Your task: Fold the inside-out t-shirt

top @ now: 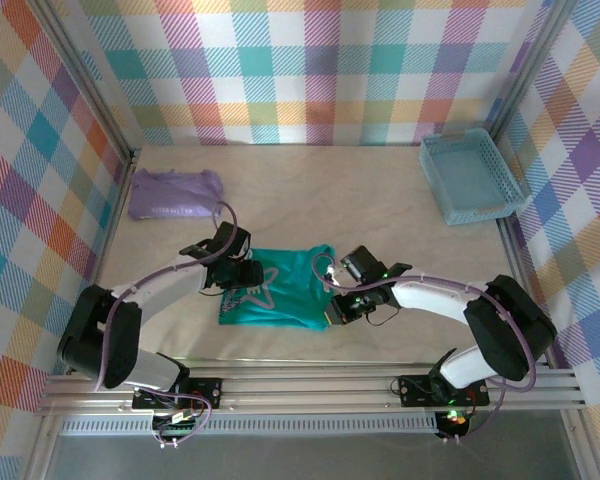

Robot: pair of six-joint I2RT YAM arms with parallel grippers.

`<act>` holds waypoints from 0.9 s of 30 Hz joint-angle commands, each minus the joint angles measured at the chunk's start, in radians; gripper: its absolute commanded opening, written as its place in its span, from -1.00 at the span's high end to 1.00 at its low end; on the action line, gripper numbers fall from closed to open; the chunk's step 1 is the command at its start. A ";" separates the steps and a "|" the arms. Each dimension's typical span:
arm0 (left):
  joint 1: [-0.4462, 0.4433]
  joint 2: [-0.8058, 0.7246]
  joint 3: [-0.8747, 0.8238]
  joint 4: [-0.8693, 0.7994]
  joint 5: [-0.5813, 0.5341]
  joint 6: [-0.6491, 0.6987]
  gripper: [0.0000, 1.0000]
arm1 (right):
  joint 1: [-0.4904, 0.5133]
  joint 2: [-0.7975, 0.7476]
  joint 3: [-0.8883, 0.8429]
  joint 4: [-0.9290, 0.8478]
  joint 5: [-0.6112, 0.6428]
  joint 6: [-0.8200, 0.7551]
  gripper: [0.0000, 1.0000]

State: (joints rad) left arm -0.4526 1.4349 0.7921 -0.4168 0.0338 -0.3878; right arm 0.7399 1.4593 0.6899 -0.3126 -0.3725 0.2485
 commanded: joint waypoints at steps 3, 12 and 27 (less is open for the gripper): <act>0.012 0.026 -0.003 -0.007 -0.035 0.020 -0.13 | 0.006 -0.055 0.060 -0.042 0.059 0.003 0.49; 0.014 -0.050 0.024 0.048 -0.002 0.018 -0.18 | 0.081 -0.101 0.062 0.155 0.021 0.137 0.41; 0.100 0.314 0.213 0.064 0.023 0.060 -0.15 | 0.132 0.191 0.122 -0.052 0.255 0.284 0.68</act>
State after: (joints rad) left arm -0.3695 1.7588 1.0172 -0.3111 0.0677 -0.3496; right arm 0.8982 1.6127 0.7692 -0.2104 -0.2333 0.5419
